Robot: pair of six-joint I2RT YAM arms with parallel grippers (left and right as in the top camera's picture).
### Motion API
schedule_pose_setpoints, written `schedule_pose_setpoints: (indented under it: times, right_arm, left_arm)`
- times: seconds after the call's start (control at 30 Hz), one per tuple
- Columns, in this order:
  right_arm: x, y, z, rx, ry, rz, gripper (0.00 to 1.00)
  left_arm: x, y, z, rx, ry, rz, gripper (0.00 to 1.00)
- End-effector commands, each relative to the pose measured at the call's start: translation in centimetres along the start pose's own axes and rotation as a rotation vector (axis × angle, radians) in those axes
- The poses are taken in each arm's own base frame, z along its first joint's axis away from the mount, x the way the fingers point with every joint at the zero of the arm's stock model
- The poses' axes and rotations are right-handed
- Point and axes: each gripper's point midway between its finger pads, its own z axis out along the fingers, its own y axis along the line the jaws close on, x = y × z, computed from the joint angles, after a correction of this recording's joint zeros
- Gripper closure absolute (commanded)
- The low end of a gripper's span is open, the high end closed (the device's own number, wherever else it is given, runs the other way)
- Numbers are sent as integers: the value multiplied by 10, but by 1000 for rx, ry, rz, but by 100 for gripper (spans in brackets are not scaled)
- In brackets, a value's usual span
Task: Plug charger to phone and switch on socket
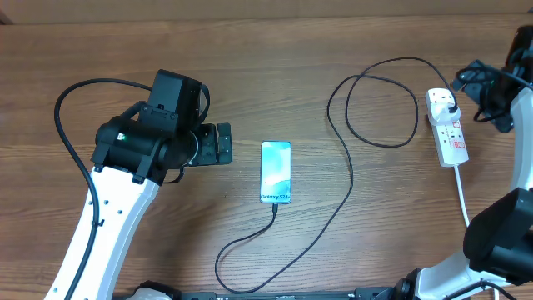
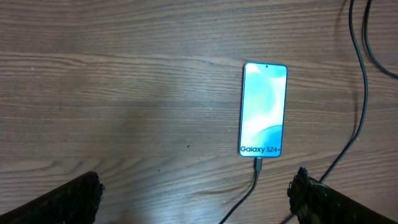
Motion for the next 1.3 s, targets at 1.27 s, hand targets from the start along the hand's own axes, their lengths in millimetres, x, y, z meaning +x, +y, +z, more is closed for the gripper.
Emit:
schedule_pose_setpoints:
  times: [1.27]
  right_arm:
    - [14, 4, 71, -72, -70, -135, 0]
  left_arm:
    - [-7, 2, -3, -10, -19, 16, 1]
